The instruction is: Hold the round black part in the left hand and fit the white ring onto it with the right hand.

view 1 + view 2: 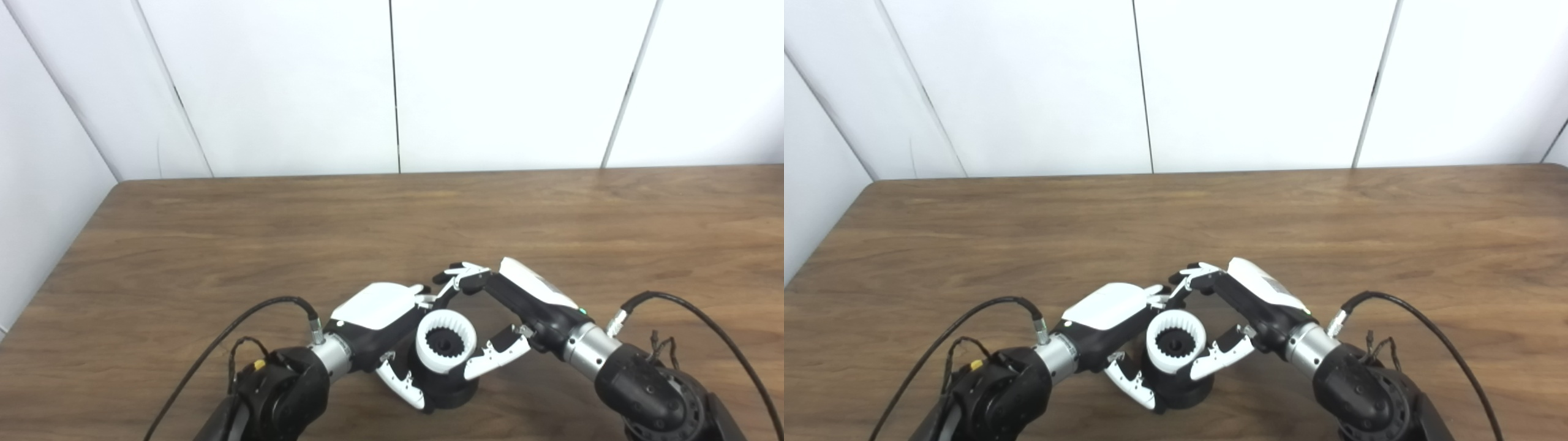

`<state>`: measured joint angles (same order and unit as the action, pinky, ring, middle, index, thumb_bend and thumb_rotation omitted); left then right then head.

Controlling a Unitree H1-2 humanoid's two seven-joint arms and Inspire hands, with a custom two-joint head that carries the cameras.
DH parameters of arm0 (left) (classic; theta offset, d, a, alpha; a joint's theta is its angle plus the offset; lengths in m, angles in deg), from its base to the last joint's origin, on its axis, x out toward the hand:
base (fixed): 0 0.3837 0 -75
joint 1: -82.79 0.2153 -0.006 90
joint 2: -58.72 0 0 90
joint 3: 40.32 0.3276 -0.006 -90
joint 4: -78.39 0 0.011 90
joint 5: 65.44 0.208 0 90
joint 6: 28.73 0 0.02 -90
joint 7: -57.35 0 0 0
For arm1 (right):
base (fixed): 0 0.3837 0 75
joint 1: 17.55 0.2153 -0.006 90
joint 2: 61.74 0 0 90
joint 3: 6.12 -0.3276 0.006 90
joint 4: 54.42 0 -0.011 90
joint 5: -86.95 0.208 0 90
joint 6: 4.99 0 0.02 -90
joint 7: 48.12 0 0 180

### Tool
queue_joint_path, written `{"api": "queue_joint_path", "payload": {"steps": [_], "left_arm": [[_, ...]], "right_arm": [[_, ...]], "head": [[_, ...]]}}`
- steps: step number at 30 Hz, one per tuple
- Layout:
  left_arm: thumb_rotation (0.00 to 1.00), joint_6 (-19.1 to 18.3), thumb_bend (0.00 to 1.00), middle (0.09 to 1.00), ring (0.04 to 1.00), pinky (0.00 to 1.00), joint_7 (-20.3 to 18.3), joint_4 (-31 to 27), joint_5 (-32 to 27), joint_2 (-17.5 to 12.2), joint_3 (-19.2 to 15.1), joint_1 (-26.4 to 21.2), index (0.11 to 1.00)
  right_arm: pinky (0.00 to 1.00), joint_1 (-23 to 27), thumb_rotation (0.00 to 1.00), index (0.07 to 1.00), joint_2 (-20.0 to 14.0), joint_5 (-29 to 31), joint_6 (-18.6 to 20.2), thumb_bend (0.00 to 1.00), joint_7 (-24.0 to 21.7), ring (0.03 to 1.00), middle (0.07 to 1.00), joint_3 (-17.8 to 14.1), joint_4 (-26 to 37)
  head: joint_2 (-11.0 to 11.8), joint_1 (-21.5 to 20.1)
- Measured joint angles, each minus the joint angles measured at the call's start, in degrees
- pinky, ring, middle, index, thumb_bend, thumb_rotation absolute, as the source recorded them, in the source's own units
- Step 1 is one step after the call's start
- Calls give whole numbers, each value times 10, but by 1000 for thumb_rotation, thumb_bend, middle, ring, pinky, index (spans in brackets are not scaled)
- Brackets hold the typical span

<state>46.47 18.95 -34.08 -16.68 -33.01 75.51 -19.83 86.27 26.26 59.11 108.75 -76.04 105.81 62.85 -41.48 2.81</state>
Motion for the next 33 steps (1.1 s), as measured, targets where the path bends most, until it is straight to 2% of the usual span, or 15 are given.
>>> {"api": "queue_joint_path", "payload": {"steps": [14,33], "left_arm": [[230,-2,848,925,991,898,-1,0,0,2,-2,0,663],[220,-2,856,928,993,876,-4,0,-1,4,-4,0,653]], "right_arm": [[816,-5,162,490,-2,0,-2,522,-6,944,851,2,-10],[815,-10,163,493,-2,1,-13,522,-5,945,850,2,-18]], "head": [[-3,-2],[-4,-3]]}}
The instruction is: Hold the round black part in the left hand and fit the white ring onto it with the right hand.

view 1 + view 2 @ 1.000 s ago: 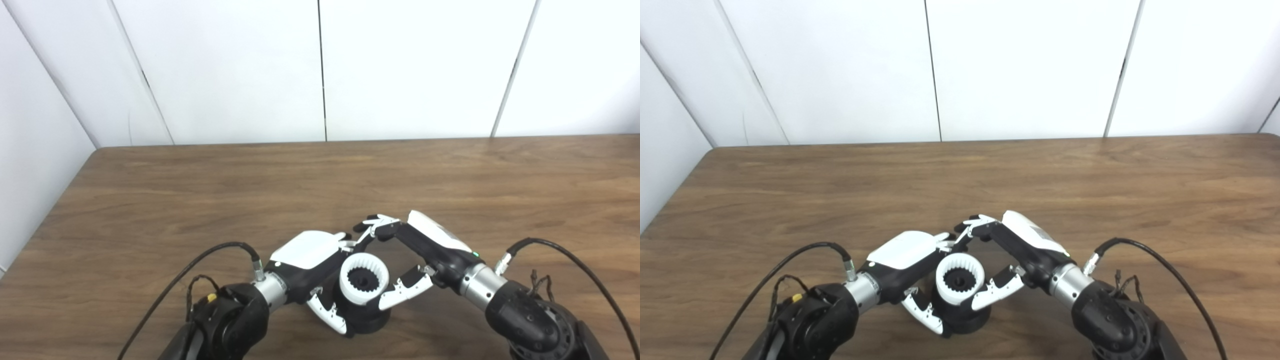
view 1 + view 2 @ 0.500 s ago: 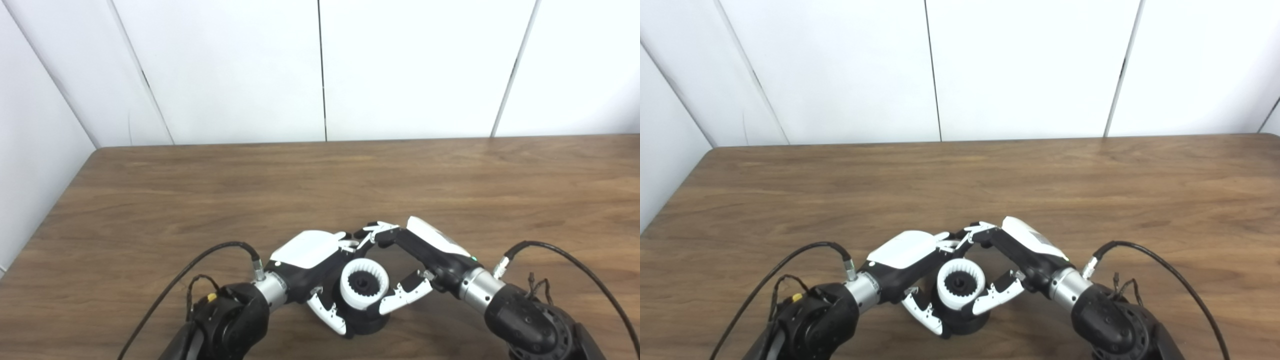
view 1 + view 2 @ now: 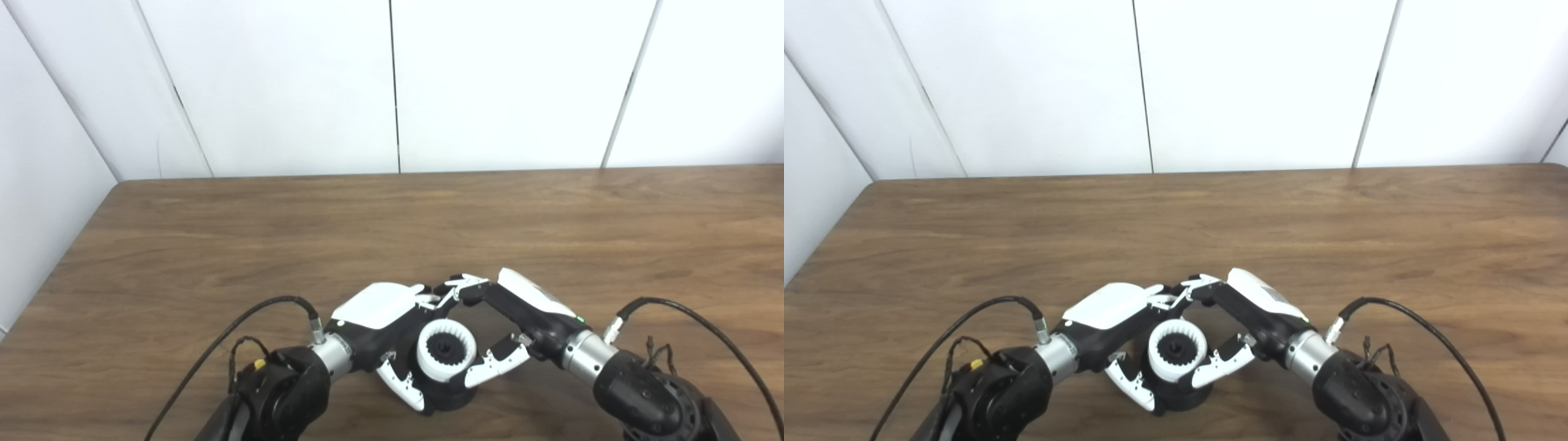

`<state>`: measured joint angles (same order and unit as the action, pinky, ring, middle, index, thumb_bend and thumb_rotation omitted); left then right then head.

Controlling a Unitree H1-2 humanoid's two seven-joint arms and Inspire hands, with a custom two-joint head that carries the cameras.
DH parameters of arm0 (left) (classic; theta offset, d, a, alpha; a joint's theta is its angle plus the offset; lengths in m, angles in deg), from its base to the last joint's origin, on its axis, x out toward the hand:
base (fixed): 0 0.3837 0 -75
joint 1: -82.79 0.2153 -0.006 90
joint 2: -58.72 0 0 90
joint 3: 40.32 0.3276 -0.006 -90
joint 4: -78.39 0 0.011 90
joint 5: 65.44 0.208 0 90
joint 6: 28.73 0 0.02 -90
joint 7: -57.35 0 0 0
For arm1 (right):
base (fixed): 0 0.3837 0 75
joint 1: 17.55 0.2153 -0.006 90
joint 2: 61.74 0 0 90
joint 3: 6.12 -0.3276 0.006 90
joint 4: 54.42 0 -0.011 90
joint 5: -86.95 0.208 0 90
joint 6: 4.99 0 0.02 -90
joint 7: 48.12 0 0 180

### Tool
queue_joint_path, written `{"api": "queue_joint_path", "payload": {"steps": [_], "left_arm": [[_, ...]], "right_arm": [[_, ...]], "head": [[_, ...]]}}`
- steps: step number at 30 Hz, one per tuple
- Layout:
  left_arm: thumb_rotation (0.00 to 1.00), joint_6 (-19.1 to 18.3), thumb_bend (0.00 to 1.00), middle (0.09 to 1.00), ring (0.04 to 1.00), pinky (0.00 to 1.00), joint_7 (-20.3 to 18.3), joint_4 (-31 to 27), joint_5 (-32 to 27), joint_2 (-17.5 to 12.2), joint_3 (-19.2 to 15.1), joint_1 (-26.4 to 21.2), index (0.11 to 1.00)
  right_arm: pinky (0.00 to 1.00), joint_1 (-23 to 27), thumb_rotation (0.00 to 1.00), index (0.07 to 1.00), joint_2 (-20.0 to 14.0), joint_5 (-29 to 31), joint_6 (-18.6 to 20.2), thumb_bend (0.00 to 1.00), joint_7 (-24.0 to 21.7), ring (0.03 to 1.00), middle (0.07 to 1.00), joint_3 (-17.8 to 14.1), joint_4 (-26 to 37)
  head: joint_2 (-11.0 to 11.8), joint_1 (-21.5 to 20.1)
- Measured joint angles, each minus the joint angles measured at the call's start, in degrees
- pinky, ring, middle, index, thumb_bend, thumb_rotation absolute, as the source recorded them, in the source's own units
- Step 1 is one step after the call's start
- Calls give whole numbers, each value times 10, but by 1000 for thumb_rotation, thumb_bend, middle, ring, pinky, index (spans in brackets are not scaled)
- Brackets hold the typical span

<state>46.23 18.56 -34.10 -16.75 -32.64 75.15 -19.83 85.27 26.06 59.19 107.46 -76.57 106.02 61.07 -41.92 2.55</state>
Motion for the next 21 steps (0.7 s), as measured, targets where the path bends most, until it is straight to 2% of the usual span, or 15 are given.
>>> {"api": "queue_joint_path", "payload": {"steps": [5,6,7,8,13,17,21], "left_arm": [[230,0,857,924,990,865,-1,0,0,1,0,0,656],[231,0,857,924,990,867,-1,0,0,1,0,0,659],[229,0,857,924,991,872,-1,0,0,1,0,0,662],[230,0,857,925,992,874,-1,0,0,1,0,0,665],[236,0,856,918,992,880,-2,0,0,1,-1,0,672],[233,-1,857,918,994,889,-3,0,0,1,-1,0,671],[233,-2,859,918,992,886,-3,0,0,2,-1,0,668]], "right_arm": [[815,-1,166,495,-1,0,-5,520,0,945,850,0,-1],[817,-1,210,525,-1,0,-5,590,0,947,852,0,-1],[822,-1,298,584,-2,-1,-5,726,-1,951,855,0,-1],[823,-1,344,618,-2,-1,-5,801,-2,952,857,0,-1],[842,-1,491,748,-12,0,-5,983,-9,961,885,1,-2],[842,-1,562,779,-19,5,-5,1000,-18,962,893,1,-2],[840,-1,564,783,-18,7,-5,1000,-18,960,894,1,-4]], "head": [[-2,0],[-1,0],[-1,0],[-1,0],[-1,-2],[0,-1],[0,-2]]}}
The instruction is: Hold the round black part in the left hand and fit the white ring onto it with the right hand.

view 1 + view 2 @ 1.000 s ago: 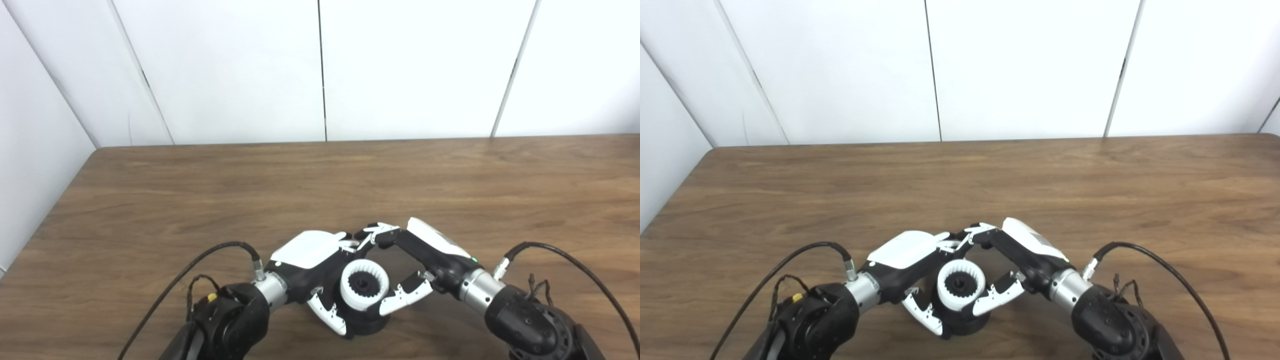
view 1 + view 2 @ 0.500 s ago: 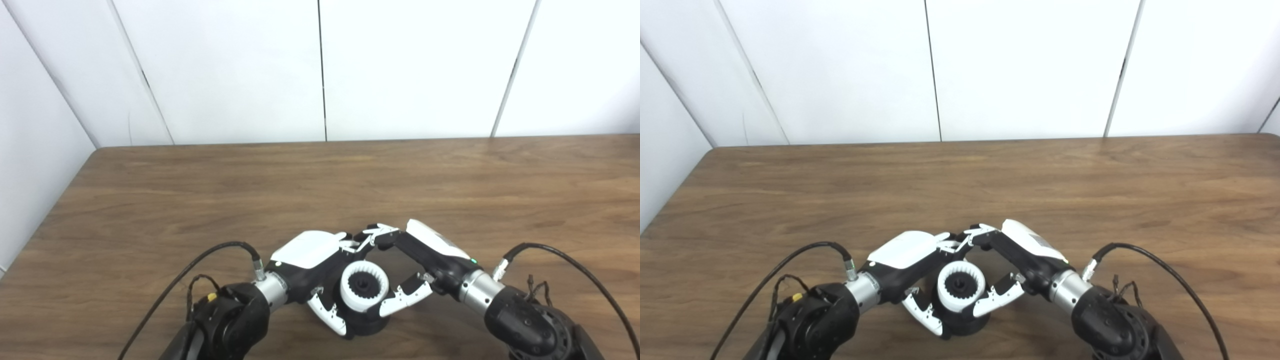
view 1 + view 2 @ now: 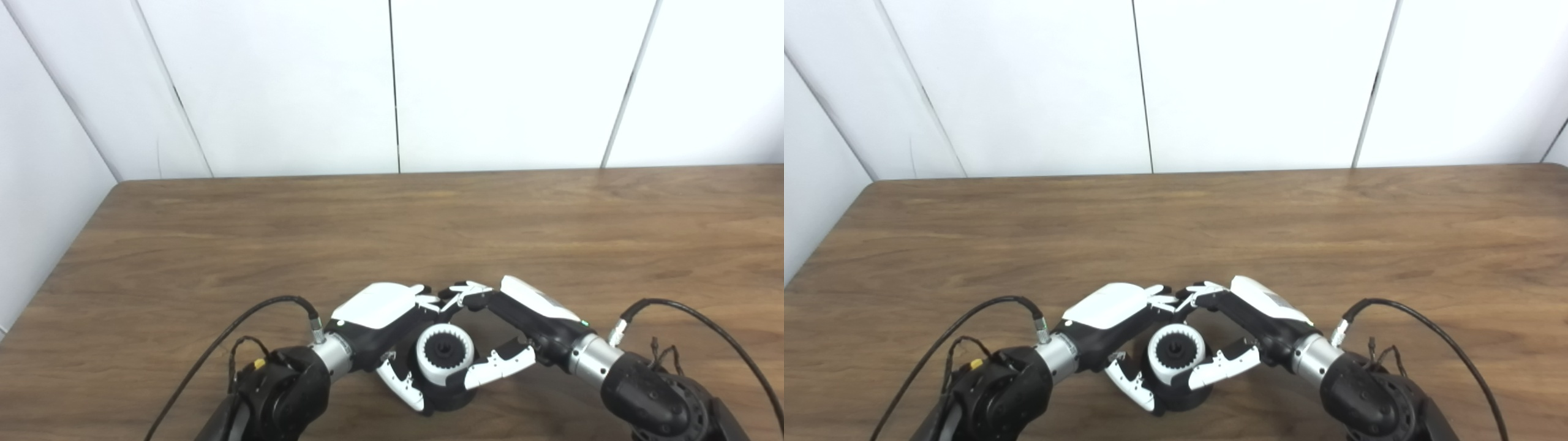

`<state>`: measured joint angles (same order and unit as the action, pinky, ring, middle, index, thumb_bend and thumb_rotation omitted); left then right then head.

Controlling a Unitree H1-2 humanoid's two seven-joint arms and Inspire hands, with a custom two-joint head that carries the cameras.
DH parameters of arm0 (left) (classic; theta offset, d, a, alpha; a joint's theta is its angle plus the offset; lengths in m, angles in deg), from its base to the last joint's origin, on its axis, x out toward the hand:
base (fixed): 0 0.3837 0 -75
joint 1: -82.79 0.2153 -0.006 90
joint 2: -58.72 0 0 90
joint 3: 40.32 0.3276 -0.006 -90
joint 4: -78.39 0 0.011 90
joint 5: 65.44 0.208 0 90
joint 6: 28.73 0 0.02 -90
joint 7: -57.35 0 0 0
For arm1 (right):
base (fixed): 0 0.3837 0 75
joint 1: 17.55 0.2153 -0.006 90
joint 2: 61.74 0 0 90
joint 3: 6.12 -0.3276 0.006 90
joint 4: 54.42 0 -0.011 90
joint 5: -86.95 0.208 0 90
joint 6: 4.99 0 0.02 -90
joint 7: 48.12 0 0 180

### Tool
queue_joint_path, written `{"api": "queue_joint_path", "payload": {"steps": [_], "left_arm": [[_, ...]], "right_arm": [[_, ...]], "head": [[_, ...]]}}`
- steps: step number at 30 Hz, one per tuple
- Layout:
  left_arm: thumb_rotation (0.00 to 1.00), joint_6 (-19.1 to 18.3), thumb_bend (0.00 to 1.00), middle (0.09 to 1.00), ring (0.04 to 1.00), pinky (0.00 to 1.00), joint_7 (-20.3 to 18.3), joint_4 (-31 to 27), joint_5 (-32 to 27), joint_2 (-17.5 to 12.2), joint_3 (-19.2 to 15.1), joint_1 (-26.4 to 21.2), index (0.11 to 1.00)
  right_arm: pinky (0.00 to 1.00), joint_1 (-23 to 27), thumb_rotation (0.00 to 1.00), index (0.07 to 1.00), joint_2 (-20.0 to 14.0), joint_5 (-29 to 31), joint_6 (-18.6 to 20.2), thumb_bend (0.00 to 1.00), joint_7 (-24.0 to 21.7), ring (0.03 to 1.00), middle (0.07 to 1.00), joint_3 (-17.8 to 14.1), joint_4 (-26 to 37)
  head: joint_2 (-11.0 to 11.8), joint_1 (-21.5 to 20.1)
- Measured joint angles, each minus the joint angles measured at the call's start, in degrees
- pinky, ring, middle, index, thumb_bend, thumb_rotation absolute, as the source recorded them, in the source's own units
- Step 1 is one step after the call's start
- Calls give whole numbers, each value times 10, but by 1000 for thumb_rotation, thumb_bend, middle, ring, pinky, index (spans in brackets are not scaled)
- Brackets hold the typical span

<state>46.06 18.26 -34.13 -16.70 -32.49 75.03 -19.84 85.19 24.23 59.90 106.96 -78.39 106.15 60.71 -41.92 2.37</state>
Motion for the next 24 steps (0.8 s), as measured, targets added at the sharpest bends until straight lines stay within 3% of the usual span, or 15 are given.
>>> {"api": "queue_joint_path", "payload": {"steps": [10,24], "left_arm": [[230,0,861,928,996,877,0,0,0,0,0,0,676],[254,-1,897,938,997,888,-2,0,0,-15,-20,3,767]], "right_arm": [[838,0,577,780,-1,2,0,1000,0,959,891,-1,0],[836,0,562,750,-2,10,0,1000,0,966,899,-18,0]], "head": [[-1,1],[-3,3]]}}
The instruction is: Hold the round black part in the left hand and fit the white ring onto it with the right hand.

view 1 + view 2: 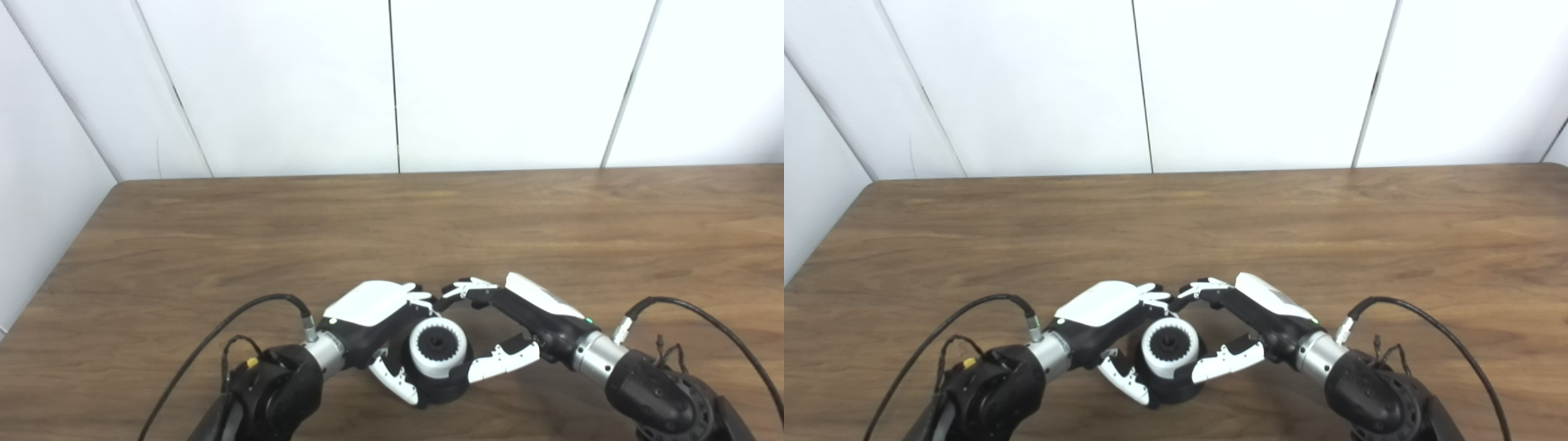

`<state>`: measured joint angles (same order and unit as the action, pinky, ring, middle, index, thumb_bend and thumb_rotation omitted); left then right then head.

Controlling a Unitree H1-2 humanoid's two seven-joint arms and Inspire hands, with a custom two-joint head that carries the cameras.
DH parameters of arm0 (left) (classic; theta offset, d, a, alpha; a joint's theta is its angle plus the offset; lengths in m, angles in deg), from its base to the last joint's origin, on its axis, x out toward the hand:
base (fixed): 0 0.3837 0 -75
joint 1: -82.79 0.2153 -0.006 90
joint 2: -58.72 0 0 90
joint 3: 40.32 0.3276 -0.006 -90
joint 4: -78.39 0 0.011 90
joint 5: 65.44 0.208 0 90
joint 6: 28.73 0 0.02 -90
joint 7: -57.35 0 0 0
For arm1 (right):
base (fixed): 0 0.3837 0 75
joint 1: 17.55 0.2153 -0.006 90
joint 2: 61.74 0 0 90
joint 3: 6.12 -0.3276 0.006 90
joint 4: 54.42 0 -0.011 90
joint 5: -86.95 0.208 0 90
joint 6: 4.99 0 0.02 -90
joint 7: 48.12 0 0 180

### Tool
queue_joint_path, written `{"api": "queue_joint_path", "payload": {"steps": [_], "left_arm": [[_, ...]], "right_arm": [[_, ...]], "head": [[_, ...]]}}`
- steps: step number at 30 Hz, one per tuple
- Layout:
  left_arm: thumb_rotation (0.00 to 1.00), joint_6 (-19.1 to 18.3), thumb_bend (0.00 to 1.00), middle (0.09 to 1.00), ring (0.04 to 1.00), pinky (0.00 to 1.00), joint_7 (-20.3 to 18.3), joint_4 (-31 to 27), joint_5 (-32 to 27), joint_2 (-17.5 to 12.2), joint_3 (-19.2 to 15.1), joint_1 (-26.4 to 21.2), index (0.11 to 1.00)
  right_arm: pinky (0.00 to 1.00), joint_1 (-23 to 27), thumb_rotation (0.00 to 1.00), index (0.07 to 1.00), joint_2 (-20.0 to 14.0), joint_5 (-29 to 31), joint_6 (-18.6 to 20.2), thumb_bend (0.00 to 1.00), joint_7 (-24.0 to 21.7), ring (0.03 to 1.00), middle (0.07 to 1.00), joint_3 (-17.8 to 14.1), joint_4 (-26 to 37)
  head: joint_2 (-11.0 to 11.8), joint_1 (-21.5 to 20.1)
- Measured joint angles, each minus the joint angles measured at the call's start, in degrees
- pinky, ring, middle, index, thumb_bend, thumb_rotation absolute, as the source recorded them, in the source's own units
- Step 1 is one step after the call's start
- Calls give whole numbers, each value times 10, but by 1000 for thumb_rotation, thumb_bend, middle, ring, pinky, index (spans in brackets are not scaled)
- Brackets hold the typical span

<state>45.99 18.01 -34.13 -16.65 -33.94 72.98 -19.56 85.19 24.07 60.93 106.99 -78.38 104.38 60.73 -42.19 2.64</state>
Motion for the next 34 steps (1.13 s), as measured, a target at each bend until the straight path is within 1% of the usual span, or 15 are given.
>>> {"api": "queue_joint_path", "payload": {"steps": [2,5,7,9,13,17,21,26,28,29,30,32,33,34], "left_arm": [[253,-2,900,937,997,889,-6,0,-1,-4,-9,0,780],[248,-6,892,937,1000,915,-14,-3,-4,-9,-21,1,832],[222,-8,901,932,995,909,-17,-11,-6,-13,-29,1,869],[217,-9,903,929,989,902,-18,-22,-9,-14,-38,1,894],[236,-22,912,937,983,874,-22,-27,-13,-16,-49,3,932],[272,-41,951,958,988,852,-37,-39,-24,-23,-64,4,967],[308,-53,996,964,980,837,-43,-39,-46,-35,-81,4,979],[338,-68,1000,975,981,842,-43,-39,-76,-44,-98,4,987],[383,-77,1000,984,986,862,-43,-39,-92,-45,-107,5,994],[474,-85,977,986,984,864,-42,-39,-101,-45,-114,5,994],[579,-89,910,991,984,865,-42,-39,-108,-45,-119,5,996],[687,-100,844,996,986,865,-34,-39,-134,-38,-147,13,999],[731,-111,796,998,983,857,-27,-39,-142,-27,-167,20,1000],[747,-113,748,999,980,852,-20,-38,-147,-18,-178,25,1000]], "right_arm": [[834,0,563,746,0,3,0,1000,0,966,899,-6,0],[834,0,563,739,-1,7,0,1000,1,965,897,-16,0],[833,0,575,739,-1,8,0,1000,1,962,895,-20,0],[834,0,572,745,-2,8,0,1000,3,960,895,-23,0],[847,-1,593,769,-2,10,0,1000,5,955,893,-32,0],[871,-4,607,785,-4,14,0,1000,14,956,894,-50,-10],[883,-12,622,788,-12,22,0,1000,18,951,892,-63,-18],[876,-14,618,785,-12,23,0,1000,28,945,889,-76,-35],[867,-16,601,782,-11,24,0,973,33,939,887,-78,-36],[865,-16,597,785,-10,24,0,945,36,936,887,-80,-36],[871,-17,599,797,-9,24,0,922,38,937,894,-82,-36],[874,-21,608,811,-3,27,1,900,46,938,904,-92,-37],[881,-26,614,824,2,29,3,884,56,941,917,-99,-37],[891,-29,621,836,7,29,5,865,63,945,929,-103,-37]], "head": [[-1,1],[-2,0],[-2,0],[-2,-1],[-3,0],[-4,0],[-4,0],[-4,-3],[-3,-2],[-3,-2],[-3,-3],[-2,-3],[-2,-3],[-3,0]]}}
